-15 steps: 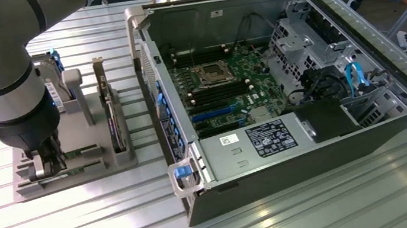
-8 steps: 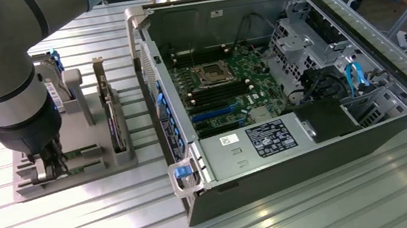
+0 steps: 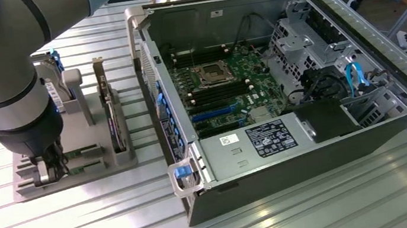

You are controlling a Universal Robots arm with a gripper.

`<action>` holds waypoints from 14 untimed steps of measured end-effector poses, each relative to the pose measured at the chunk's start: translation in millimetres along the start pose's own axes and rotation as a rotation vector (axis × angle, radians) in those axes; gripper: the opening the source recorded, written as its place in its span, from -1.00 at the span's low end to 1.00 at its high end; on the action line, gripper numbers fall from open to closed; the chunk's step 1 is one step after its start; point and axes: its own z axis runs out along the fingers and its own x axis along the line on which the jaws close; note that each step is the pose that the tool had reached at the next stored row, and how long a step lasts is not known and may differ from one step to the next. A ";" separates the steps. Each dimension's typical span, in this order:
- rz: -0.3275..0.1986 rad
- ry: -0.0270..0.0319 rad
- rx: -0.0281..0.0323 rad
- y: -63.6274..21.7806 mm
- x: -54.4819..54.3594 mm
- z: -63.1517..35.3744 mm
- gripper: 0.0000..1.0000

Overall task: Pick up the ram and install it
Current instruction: 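Pick up the ram and move it above insertion slot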

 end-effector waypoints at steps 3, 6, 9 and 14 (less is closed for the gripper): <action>-0.001 0.0001 -0.0002 -0.1 0.1 0.5 -0.51; -0.001 0.0000 0.0000 -0.5 0.1 0.7 -0.51; -0.001 0.0000 -0.0001 -5.2 0.1 1.0 -0.51; -0.001 -0.0002 -0.0001 -9.9 0.1 1.1 -0.51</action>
